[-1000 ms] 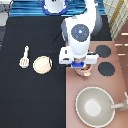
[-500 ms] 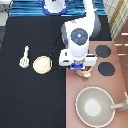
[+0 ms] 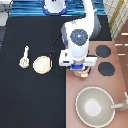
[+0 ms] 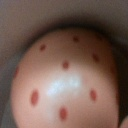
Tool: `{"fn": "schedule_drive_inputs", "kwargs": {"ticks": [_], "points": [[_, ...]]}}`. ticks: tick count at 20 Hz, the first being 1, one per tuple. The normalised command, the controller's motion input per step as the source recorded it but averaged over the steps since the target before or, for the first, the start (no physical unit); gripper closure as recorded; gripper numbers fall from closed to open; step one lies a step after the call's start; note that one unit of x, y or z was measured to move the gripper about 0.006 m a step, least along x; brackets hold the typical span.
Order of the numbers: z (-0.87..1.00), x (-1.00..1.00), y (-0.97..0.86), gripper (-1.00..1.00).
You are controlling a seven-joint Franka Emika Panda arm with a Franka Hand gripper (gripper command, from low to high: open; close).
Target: Take the lid off the pot, put the pot on the plate, and use the tool to push the pot to the front of the table.
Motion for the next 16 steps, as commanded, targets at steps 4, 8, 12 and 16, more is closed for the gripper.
{"fn": "schedule_drive_inputs", "kwargs": {"ticks": [4, 8, 12, 16], "points": [[0.18, 0.19, 0.00, 1.00], [0.93, 0.18, -0.03, 1.00], [1.00, 0.04, -0.16, 1.00], [0.84, -0.16, -0.42, 1.00]]}}
